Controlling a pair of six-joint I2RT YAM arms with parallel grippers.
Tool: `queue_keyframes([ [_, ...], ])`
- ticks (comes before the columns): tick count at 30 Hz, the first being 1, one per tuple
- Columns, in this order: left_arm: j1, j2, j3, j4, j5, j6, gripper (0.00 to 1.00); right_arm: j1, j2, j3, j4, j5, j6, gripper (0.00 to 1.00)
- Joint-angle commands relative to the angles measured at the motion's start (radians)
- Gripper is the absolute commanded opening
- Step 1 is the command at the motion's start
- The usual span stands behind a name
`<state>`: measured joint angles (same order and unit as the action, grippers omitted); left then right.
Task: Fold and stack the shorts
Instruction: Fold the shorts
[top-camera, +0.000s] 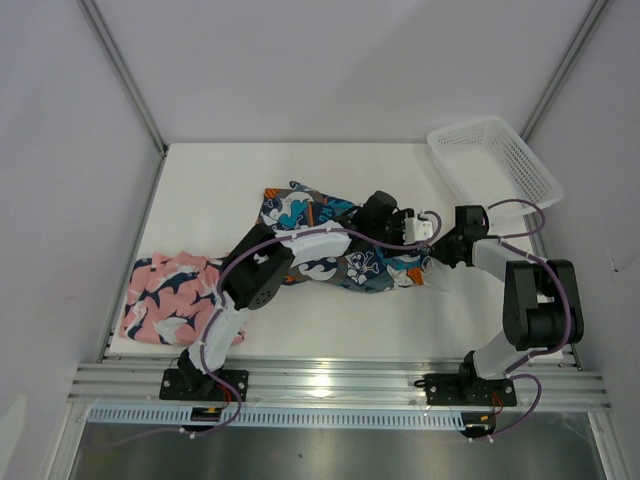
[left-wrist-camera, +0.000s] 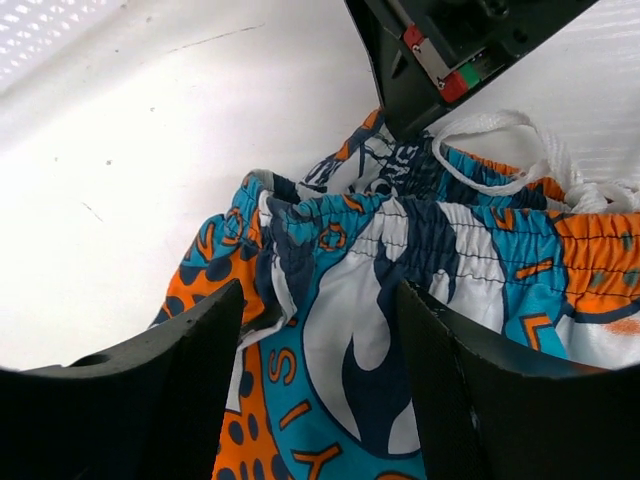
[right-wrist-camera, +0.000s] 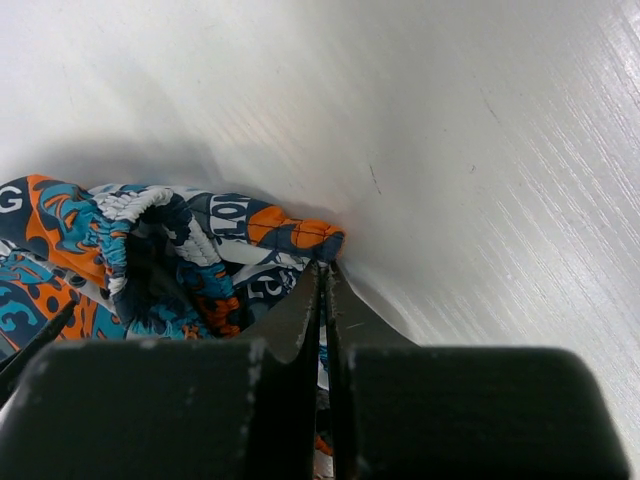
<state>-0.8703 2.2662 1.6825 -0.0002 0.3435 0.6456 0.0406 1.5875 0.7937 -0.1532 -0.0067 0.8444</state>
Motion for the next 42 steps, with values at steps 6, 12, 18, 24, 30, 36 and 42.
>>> queue_keyframes([
  [6,0.002,-0.024,0.124,-0.041,-0.001,0.101,0.65,-0.008,-0.026,0.030,0.032,-0.027,-0.005,0.00],
  [12,0.001,0.033,0.204,-0.124,0.022,0.129,0.64,-0.010,-0.024,0.029,0.035,-0.032,-0.004,0.00],
  [18,-0.001,0.065,0.267,-0.242,0.048,0.189,0.67,-0.015,-0.023,0.029,0.043,-0.044,-0.004,0.00],
  [24,-0.001,0.078,0.283,-0.300,0.077,0.229,0.68,-0.018,-0.018,0.027,0.049,-0.056,-0.004,0.00],
  [30,-0.002,0.108,0.303,-0.304,0.065,0.233,0.68,-0.019,-0.012,0.022,0.060,-0.067,-0.002,0.00],
  [36,-0.004,0.119,0.321,-0.287,0.046,0.249,0.68,-0.019,-0.003,0.013,0.076,-0.081,0.002,0.00],
  [42,-0.012,0.164,0.405,-0.340,0.029,0.275,0.66,-0.019,-0.004,0.010,0.083,-0.088,0.007,0.00],
])
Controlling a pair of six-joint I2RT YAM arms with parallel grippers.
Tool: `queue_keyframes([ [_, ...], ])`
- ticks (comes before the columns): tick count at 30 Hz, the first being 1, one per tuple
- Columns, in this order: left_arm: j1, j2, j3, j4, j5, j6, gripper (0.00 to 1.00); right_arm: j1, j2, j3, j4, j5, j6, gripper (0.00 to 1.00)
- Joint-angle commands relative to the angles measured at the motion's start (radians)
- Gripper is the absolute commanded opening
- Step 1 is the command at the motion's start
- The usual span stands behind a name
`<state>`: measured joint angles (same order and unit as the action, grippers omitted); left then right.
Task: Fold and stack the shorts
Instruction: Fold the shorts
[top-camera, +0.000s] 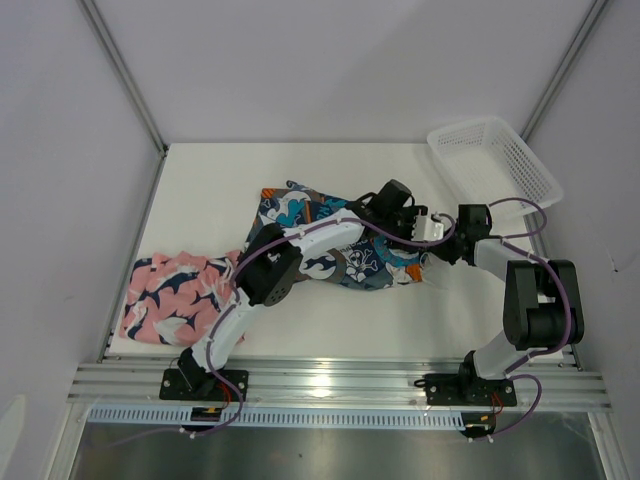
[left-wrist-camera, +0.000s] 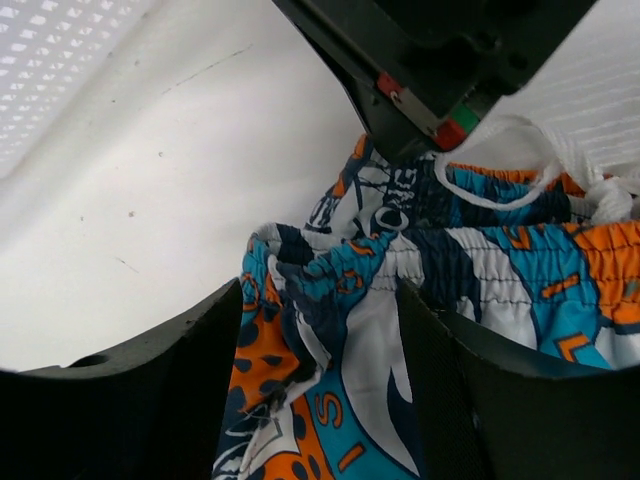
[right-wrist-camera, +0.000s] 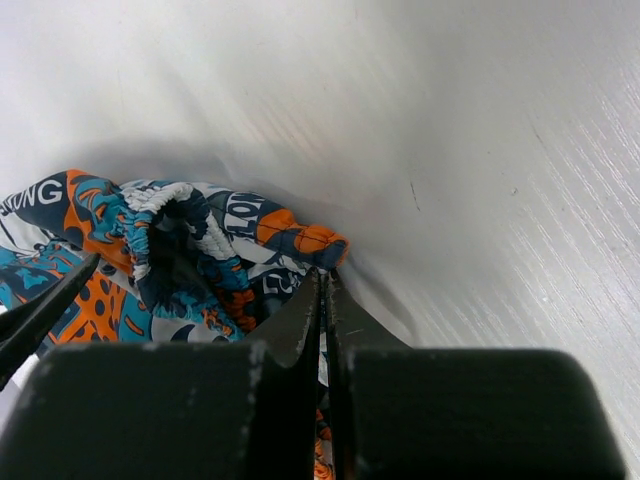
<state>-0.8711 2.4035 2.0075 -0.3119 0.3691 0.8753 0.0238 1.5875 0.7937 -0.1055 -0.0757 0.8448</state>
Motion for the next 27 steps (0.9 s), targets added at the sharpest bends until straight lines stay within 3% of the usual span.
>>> queue_keyframes([
  [1,-0.012,0.031,0.083,-0.035,-0.004,0.048,0.66,-0.002,-0.006,0.010,0.036,-0.021,0.007,0.00],
  [6,-0.025,0.051,0.103,-0.047,-0.030,0.067,0.59,-0.002,-0.004,0.007,0.038,-0.027,0.007,0.00],
  [12,-0.035,0.075,0.142,-0.090,-0.050,0.091,0.36,-0.004,-0.009,0.006,0.040,-0.032,0.010,0.00],
  [16,-0.045,0.109,0.191,-0.128,-0.071,0.114,0.12,-0.004,-0.011,0.006,0.043,-0.032,0.010,0.00],
  [19,-0.048,0.109,0.186,-0.125,-0.076,0.114,0.00,-0.004,-0.012,0.004,0.044,-0.032,0.011,0.00],
  [26,-0.052,0.022,0.114,-0.063,-0.059,0.100,0.00,-0.015,0.003,0.002,0.061,-0.059,0.030,0.00],
  [27,-0.052,0.002,0.050,-0.046,-0.055,0.102,0.00,-0.015,0.006,0.001,0.072,-0.067,0.034,0.00],
])
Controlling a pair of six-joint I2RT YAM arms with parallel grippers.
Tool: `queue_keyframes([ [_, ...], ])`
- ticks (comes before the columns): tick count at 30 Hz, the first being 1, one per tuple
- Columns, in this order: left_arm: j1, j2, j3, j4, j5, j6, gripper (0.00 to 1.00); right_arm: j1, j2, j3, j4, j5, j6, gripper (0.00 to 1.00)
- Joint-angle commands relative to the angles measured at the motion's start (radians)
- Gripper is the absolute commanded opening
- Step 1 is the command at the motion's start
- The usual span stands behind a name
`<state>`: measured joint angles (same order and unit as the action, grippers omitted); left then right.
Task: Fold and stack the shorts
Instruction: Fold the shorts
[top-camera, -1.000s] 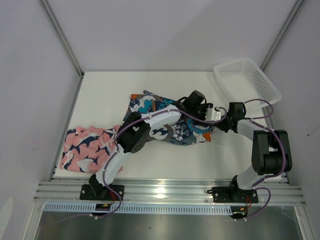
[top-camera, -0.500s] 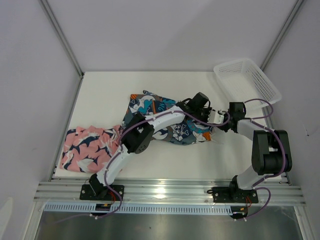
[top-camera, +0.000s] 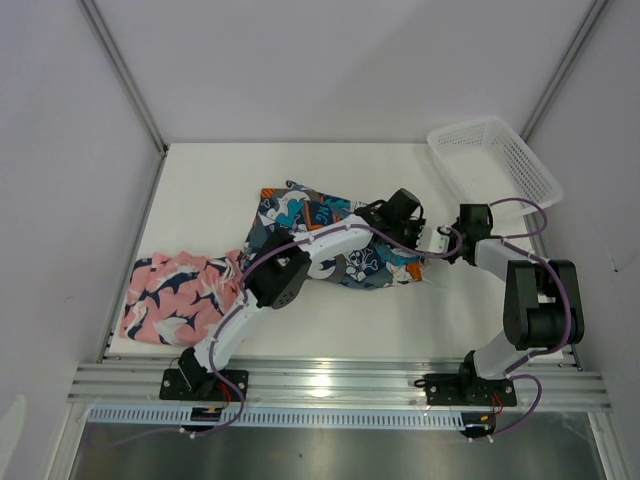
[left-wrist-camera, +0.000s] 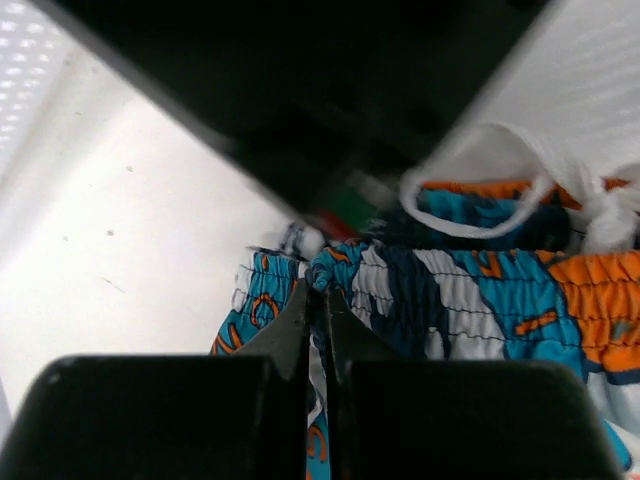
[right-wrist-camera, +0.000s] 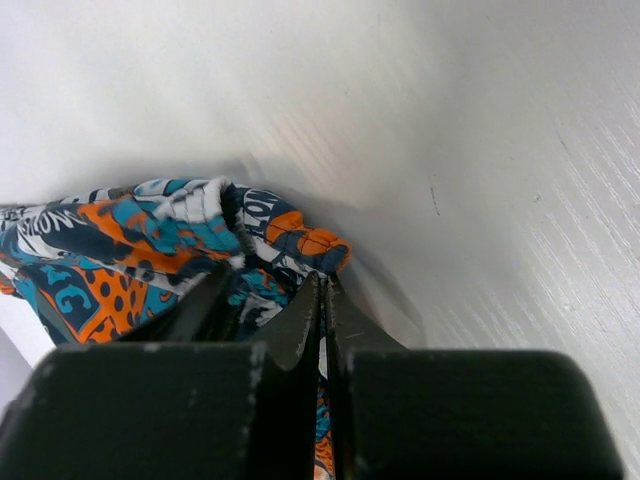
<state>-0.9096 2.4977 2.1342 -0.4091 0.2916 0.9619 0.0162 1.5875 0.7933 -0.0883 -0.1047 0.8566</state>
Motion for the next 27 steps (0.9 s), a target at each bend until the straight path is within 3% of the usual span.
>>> queue_keyframes([
  [1,-0.014,-0.112,-0.094,0.093,0.029,0.017,0.00,-0.007,0.009,0.001,0.061,-0.053,0.025,0.00],
  [7,-0.012,-0.250,-0.331,0.286,0.014,0.008,0.00,-0.038,0.017,0.000,0.078,-0.078,0.050,0.00],
  [15,-0.014,-0.306,-0.358,0.349,0.035,-0.025,0.00,-0.044,0.049,0.009,0.127,-0.086,0.056,0.00],
  [27,-0.044,-0.336,-0.327,0.273,0.109,-0.018,0.00,-0.024,0.124,0.084,0.142,-0.096,0.070,0.00],
])
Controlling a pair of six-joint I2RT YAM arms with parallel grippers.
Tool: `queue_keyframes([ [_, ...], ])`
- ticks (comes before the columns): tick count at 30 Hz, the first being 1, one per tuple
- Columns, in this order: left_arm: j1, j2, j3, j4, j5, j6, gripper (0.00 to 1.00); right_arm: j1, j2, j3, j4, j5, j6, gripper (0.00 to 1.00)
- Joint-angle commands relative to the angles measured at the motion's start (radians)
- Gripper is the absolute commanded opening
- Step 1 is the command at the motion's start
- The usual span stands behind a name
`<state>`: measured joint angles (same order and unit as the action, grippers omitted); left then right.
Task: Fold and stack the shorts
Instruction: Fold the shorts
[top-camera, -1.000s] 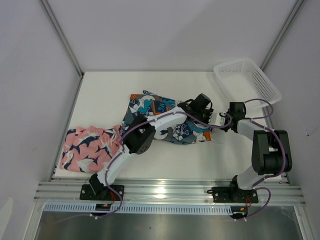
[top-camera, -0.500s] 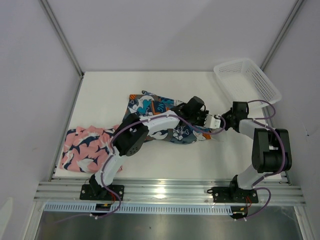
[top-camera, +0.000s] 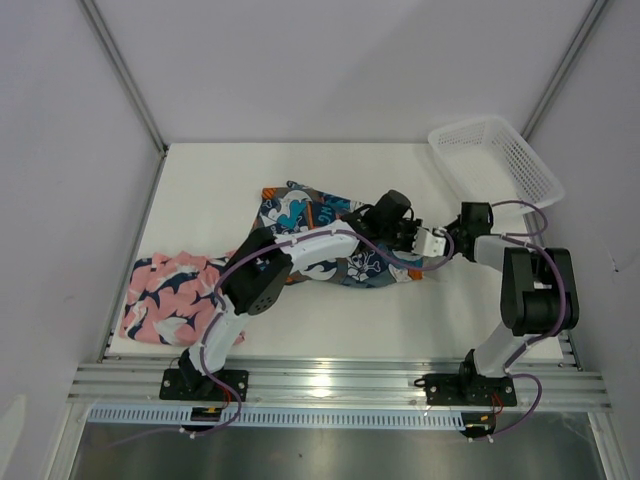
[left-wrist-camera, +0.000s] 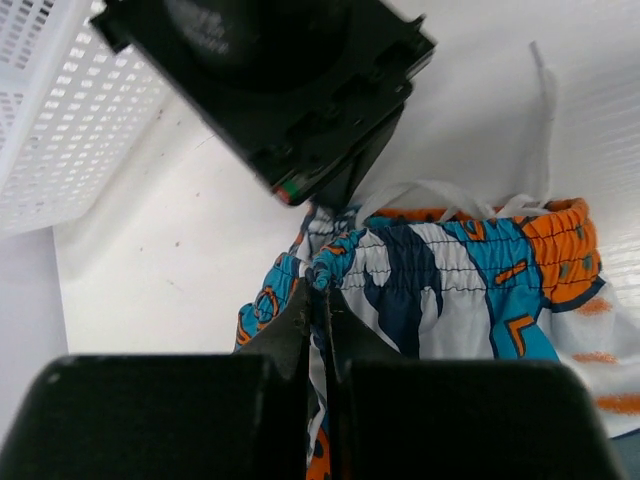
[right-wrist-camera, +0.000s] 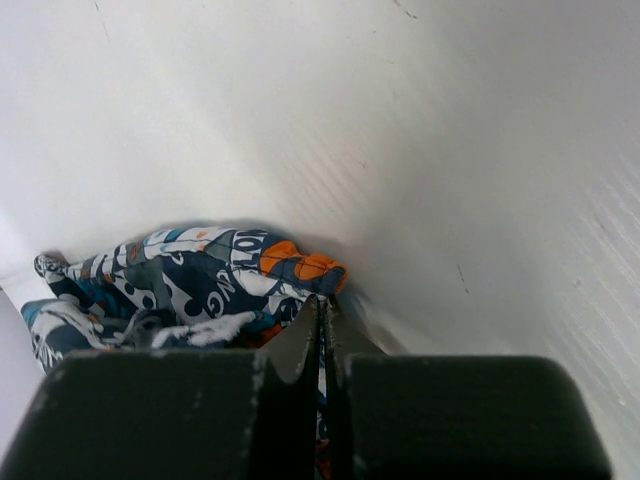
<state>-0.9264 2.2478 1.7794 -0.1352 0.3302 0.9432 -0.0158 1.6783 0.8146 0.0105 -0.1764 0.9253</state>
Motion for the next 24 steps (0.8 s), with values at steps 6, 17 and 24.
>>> queue_keyframes([
  [6,-0.034,-0.128,0.000,0.003,0.079,0.005,0.00,0.013,0.063,0.092,0.052,-0.020,0.010,0.00],
  [17,-0.028,-0.067,0.035,0.016,0.029,0.017,0.00,0.045,0.028,0.117,0.006,0.002,-0.009,0.13],
  [24,-0.014,-0.044,0.041,0.032,0.007,0.012,0.00,0.036,-0.113,0.072,-0.056,0.081,-0.045,0.61],
])
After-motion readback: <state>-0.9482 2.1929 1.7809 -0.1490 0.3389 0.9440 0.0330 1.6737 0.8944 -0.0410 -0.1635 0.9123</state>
